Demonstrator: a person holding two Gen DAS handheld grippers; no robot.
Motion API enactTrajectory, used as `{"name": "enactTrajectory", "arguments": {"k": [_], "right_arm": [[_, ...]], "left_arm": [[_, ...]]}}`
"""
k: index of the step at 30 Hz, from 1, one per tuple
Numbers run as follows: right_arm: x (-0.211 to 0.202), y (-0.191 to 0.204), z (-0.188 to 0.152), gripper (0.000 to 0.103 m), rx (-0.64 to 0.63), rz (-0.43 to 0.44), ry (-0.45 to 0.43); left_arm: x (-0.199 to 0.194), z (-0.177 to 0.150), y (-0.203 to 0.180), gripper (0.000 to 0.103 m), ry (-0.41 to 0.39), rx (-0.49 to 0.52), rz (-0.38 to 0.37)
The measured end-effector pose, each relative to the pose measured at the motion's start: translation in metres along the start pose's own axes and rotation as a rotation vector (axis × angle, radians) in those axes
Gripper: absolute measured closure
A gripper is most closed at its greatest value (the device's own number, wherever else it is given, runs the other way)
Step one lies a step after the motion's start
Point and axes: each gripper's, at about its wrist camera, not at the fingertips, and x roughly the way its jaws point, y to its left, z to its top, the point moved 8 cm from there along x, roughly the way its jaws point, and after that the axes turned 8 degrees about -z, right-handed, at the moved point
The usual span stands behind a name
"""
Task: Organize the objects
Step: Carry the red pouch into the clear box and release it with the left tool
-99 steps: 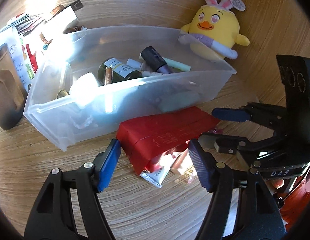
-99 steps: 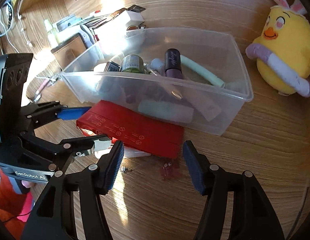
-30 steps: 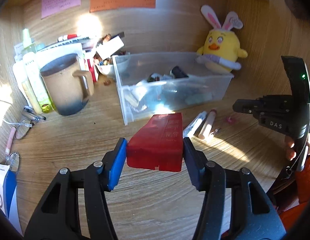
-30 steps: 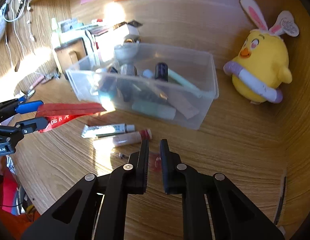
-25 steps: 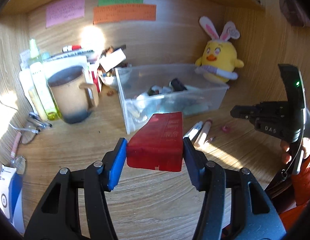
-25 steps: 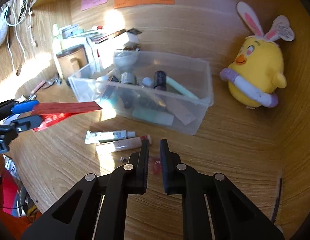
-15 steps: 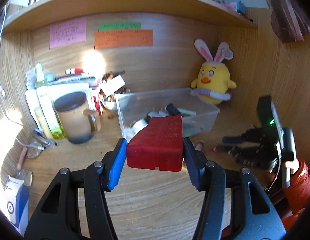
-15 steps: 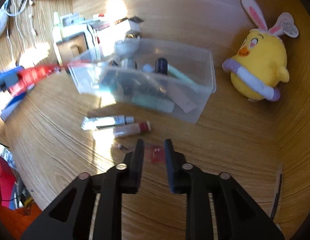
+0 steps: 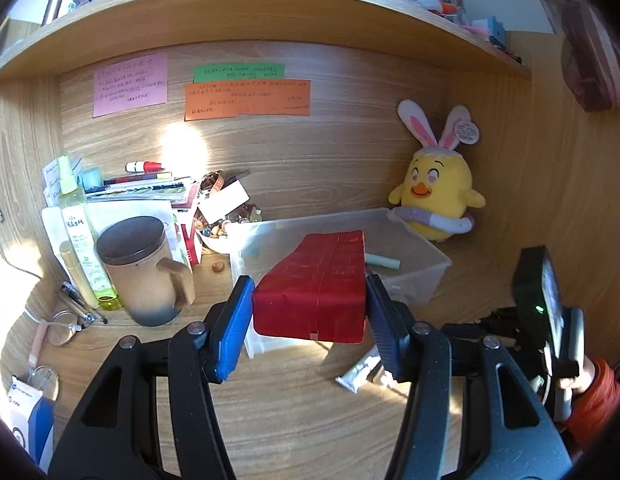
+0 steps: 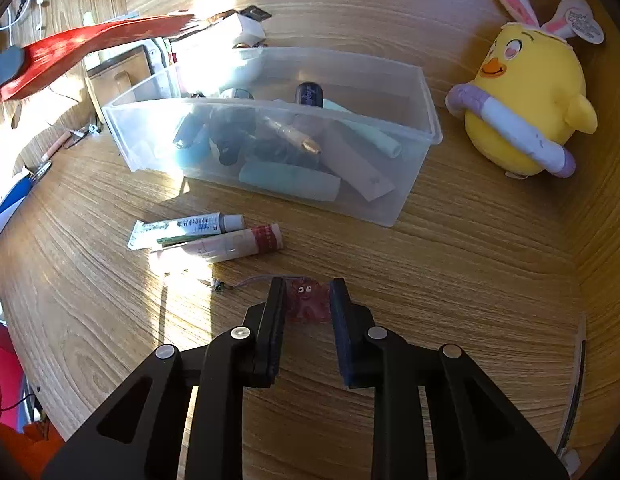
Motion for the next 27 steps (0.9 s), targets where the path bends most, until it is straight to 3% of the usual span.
{"name": "enactTrajectory", "arguments": {"k": [12, 20, 27], "right_arm": [[-0.059, -0.008, 0.05, 0.083, 0.046, 0.028, -0.194], [-0.084, -0.022, 0.094, 0.083, 0.059, -0.019, -0.314], [-0.082, -0.025, 0.127, 0.083, 0.083, -0.007, -0.346]], "left_arm": [[0.032, 0.02, 0.016, 0.048, -0.001, -0.055, 0.008], [0.061, 0.03, 0.019, 0.048, 0.03, -0.072, -0.01], [0.088, 0.03, 0.022, 0.048, 0.073, -0.069, -0.01]]}}
